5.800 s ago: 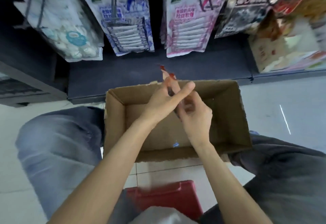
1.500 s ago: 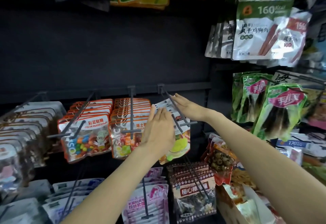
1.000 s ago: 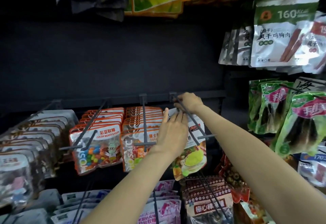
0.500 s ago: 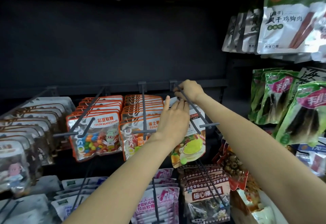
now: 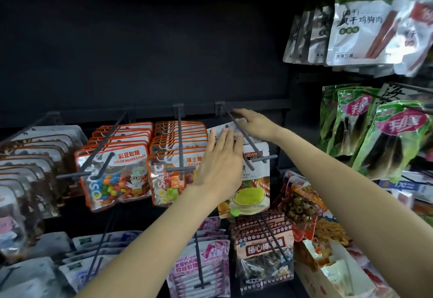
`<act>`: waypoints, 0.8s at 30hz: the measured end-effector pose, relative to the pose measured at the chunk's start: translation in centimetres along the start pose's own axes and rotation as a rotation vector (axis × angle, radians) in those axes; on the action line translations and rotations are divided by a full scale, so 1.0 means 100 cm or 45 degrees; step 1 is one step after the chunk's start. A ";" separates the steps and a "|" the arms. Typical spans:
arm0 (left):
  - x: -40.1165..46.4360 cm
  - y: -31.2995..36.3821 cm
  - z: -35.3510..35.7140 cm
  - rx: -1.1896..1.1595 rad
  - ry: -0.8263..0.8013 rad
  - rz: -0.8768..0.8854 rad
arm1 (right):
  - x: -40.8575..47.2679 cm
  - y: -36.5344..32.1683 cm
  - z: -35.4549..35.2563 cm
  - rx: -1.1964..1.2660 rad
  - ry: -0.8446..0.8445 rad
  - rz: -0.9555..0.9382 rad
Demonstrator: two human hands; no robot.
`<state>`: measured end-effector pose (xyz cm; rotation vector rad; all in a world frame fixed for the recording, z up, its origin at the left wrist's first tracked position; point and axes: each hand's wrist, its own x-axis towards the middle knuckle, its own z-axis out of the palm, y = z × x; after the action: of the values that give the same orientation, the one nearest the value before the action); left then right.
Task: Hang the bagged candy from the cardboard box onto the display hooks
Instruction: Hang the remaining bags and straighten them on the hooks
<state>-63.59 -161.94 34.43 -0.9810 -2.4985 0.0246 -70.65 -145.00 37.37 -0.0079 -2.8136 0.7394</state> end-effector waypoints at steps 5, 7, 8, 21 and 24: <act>-0.002 -0.003 -0.004 -0.121 0.080 -0.164 | -0.022 0.003 -0.018 0.084 0.212 -0.195; 0.000 -0.001 -0.005 -0.124 0.065 -0.219 | -0.028 0.003 -0.022 0.036 0.149 -0.196; 0.001 0.000 -0.006 -0.107 0.042 -0.229 | -0.029 0.004 -0.022 0.032 0.127 -0.184; -0.004 -0.003 -0.007 -0.064 -0.066 -0.137 | -0.026 -0.009 -0.024 0.133 0.000 -0.086; 0.000 -0.005 -0.007 -0.224 0.009 -0.176 | -0.018 -0.018 -0.027 0.348 0.210 -0.020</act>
<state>-63.58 -162.44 35.14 -0.8709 -2.5896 -0.2449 -68.17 -145.35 40.13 -0.0004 -2.5343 1.0609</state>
